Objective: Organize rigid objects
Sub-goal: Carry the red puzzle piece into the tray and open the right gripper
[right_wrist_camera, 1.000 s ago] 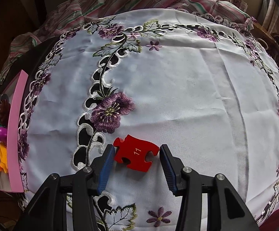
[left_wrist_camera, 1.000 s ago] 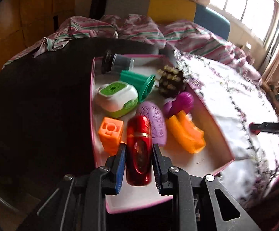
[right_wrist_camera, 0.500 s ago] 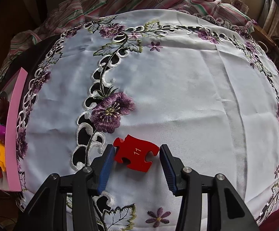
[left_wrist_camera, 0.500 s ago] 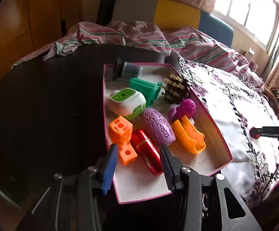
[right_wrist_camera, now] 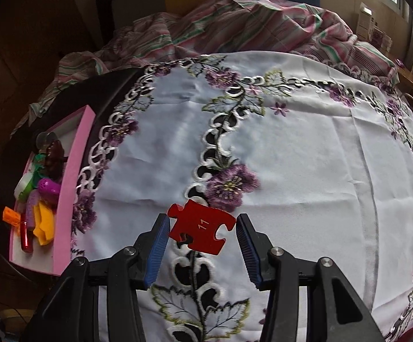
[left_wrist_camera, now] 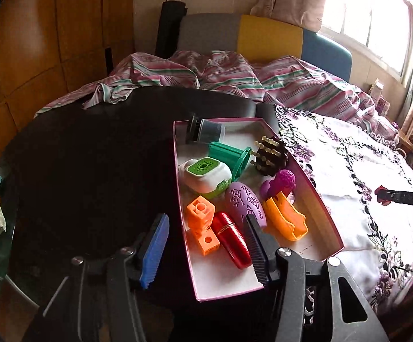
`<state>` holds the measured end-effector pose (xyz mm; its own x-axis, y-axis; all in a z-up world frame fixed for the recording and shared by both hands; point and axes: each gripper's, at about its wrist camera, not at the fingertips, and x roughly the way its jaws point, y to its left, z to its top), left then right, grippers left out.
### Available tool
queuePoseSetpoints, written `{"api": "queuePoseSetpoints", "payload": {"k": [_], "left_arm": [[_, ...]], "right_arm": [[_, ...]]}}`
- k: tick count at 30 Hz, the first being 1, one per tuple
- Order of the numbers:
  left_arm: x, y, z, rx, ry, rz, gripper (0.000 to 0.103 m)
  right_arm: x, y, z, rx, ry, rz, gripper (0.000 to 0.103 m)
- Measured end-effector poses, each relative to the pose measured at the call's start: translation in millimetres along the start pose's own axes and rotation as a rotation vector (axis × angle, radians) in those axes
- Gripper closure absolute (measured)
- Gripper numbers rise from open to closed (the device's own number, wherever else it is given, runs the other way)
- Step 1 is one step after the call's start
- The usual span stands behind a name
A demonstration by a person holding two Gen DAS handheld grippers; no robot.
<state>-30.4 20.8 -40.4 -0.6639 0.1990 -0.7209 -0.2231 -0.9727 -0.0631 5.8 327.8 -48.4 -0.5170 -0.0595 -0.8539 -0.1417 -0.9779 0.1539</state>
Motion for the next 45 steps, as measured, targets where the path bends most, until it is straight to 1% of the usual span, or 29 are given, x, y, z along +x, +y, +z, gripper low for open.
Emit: {"api": "queuePoseSetpoints", "payload": {"k": [4, 8, 11, 15, 19, 21, 23, 26, 28, 30, 32, 34, 36, 39, 42, 45], "left_arm": [[-1.8, 2.6, -2.2, -0.008, 0.003, 0.002, 0.048], [-4.0, 7.5, -4.5, -0.021, 0.006, 0.003, 0.048], [-4.2, 11.7, -5.6, -0.032, 0.007, 0.007, 0.046], [-4.1, 18.5, -7.6, -0.048, 0.011, 0.015, 0.046], [-3.3, 26.2, -9.6, -0.065, 0.015, 0.023, 0.046], [-2.7, 31.0, -10.4, -0.079, 0.017, 0.031, 0.046], [-2.3, 36.7, -11.4, -0.094, 0.019, 0.041, 0.046], [0.2, 43.6, -13.7, -0.110, 0.027, 0.054, 0.044], [1.7, 46.1, -14.9, -0.119, 0.035, 0.055, 0.044], [2.3, 47.3, -15.3, -0.118, 0.036, 0.059, 0.043], [2.6, 46.5, -15.7, -0.116, 0.037, 0.058, 0.041], [1.6, 45.3, -15.7, -0.113, 0.032, 0.062, 0.036], [1.1, 43.9, -15.2, -0.105, 0.029, 0.068, 0.031], [2.3, 42.3, -14.4, -0.103, 0.031, 0.068, 0.031], [1.8, 40.2, -14.0, -0.096, 0.031, 0.071, 0.031], [0.0, 39.2, -12.7, -0.098, 0.025, 0.068, 0.028]], "right_arm": [[-12.4, 47.9, 0.4, -0.094, -0.032, 0.073, 0.054], [-25.2, 99.3, 0.4, -0.185, -0.064, 0.169, 0.054], [-31.9, 139.9, -4.3, -0.266, -0.072, 0.238, 0.054], [-34.3, 185.4, -14.5, -0.368, -0.066, 0.290, 0.054], [-26.2, 213.7, -23.5, -0.425, -0.038, 0.315, 0.054], [-15.7, 222.7, -27.2, -0.441, -0.019, 0.304, 0.054], [-1.1, 228.3, -30.8, -0.449, 0.006, 0.251, 0.054], [20.3, 230.7, -33.1, -0.432, 0.053, 0.239, 0.054], [32.5, 232.9, -34.6, -0.434, 0.076, 0.209, 0.054], [37.2, 236.1, -34.9, -0.437, 0.072, 0.214, 0.053], [41.0, 237.7, -34.2, -0.443, 0.072, 0.193, 0.053], [46.7, 236.9, -34.8, -0.445, 0.090, 0.167, 0.053], [51.1, 231.9, -35.2, -0.428, 0.115, 0.171, 0.053], [52.8, 221.8, -36.4, -0.393, 0.129, 0.175, 0.053], [52.6, 215.2, -37.4, -0.366, 0.131, 0.188, 0.053], [47.8, 209.5, -38.6, -0.348, 0.113, 0.203, 0.053]]}}
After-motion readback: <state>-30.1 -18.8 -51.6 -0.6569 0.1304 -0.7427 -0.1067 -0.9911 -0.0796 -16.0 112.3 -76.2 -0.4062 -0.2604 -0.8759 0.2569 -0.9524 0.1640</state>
